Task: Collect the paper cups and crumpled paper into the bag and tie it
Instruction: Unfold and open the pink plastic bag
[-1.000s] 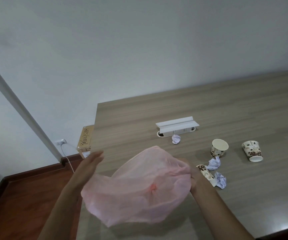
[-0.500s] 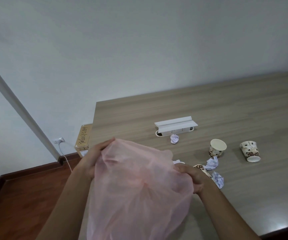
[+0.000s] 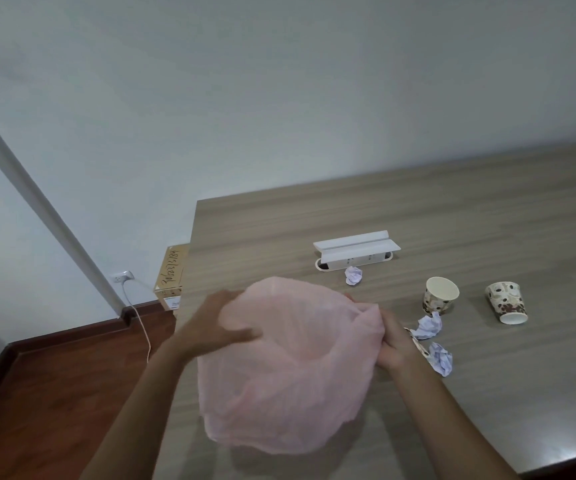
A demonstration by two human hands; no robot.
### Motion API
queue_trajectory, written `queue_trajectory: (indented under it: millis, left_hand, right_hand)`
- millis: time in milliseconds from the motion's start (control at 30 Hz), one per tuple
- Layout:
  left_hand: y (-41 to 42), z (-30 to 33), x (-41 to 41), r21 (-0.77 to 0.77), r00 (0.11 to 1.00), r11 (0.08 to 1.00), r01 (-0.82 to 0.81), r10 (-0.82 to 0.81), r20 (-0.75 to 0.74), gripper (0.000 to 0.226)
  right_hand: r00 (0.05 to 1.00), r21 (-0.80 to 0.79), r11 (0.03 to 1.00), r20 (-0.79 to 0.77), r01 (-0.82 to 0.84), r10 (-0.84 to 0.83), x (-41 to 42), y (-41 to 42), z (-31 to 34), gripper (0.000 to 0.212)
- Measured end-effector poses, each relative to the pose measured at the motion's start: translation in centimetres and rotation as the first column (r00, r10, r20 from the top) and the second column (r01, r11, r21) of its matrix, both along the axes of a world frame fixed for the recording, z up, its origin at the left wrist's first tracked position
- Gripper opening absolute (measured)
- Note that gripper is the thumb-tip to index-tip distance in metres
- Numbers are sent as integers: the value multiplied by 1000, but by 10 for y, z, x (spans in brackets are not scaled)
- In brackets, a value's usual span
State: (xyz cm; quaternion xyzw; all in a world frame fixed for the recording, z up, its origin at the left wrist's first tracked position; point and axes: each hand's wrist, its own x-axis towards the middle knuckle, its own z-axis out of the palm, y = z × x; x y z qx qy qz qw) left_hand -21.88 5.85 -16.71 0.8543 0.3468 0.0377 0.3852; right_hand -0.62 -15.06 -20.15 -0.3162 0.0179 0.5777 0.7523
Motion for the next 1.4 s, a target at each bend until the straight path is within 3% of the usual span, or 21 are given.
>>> queue_trajectory:
  millis: [67, 100, 167, 267, 333, 367, 400, 433, 500, 533, 600, 633, 700, 867, 967, 1000, 1067, 1133, 1200, 1267, 1400]
  left_hand:
    - [-15, -17, 10, 155, 983, 983, 95, -67, -172, 117]
    - [-19, -26, 15, 221, 979, 971, 90, -45, -197, 100]
    - [-23, -36, 18, 335, 994, 941, -36, 69, -88, 38]
    - [-20, -29, 17, 395, 987, 904, -162, 150, 61, 27]
    - [-19, -22, 16, 412, 985, 895, -170, 144, 94, 25]
    - [-17, -20, 16, 413, 985, 895, -169, 138, 103, 25]
    - [-16, -18, 16, 410, 983, 895, -176, 139, 119, 25]
    - [-15, -16, 16, 408, 980, 893, -189, 147, 134, 25]
    - [-11, -13, 16, 406, 972, 887, -220, 163, 172, 24]
    - [-8, -11, 16, 404, 968, 885, -233, 170, 184, 24]
    - [-3, -3, 15, 397, 963, 882, -255, 193, 190, 24]
    - [0, -1, 13, 389, 961, 883, -264, 209, 179, 24]
    - [5, 5, 8, 384, 968, 889, -249, 225, 108, 24]
    - [8, 37, 10, 428, 971, 884, -187, 233, -56, 24]
    - [-8, 46, 21, 637, 922, 698, -328, 383, 55, 22]
    - [-19, 42, 26, 717, 919, 586, -378, 333, 212, 22]
    - [-54, 26, 37, 824, 905, 475, -308, -122, 408, 18]
    - [-91, -6, 47, 880, 840, 461, 116, -518, 160, 10]
    - [-100, -41, 50, 563, 811, 591, 578, -492, -316, 18]
    - [-75, -73, 37, 261, 673, 766, 587, -283, -684, 37]
    - [-22, -88, 4, 80, 437, 915, 395, -111, -893, 68]
  right_hand:
    - [993, -123, 992, 118, 29, -14, -3, -2, -1, 4]
    - [985, -213, 975, 172, 60, -23, -3, -3, -4, 10]
    - [973, -330, 941, 230, 73, 6, -2, -7, -9, 20]
    - [910, -443, 865, 414, 237, -38, 1, -12, -7, 13]
    - [539, -345, 708, 840, 617, -61, -5, -15, 7, 10]
    - [300, -126, 686, 944, 717, -140, -15, -18, 21, 8]
    - [145, 76, 753, 964, 654, -224, -29, -19, 38, 9]
    - [127, 161, 858, 959, 488, -252, -44, -17, 50, 13]
    - [95, -43, 994, 995, 96, 34, -70, -4, 58, 18]
    - [-82, -246, 969, 966, 11, 246, -74, 6, 51, 16]
    - [-404, -636, 770, 693, 47, 597, -70, 19, 30, 28]
    - [-478, -770, 628, 512, 114, 714, -64, 19, 20, 40]
    - [-490, -880, 418, 268, 227, 830, -51, 11, 14, 56]
    - [-576, -930, 211, 0, 300, 817, -41, 11, 30, 64]
    - [-608, -940, 172, -46, 296, 793, -45, 25, 23, 80]
    - [-603, -945, 149, -60, 291, 796, -46, 28, 18, 83]
    - [-561, -957, 79, -95, 278, 822, -46, 31, 16, 86]
    - [-531, -964, 30, -118, 263, 839, -42, 34, 20, 83]
    - [-498, -966, -1, -134, 258, 857, -36, 38, 19, 81]
    - [-430, -959, -41, -163, 280, 888, -30, 40, 12, 89]
    - [-391, -913, -67, -237, 403, 889, -24, 41, 10, 92]
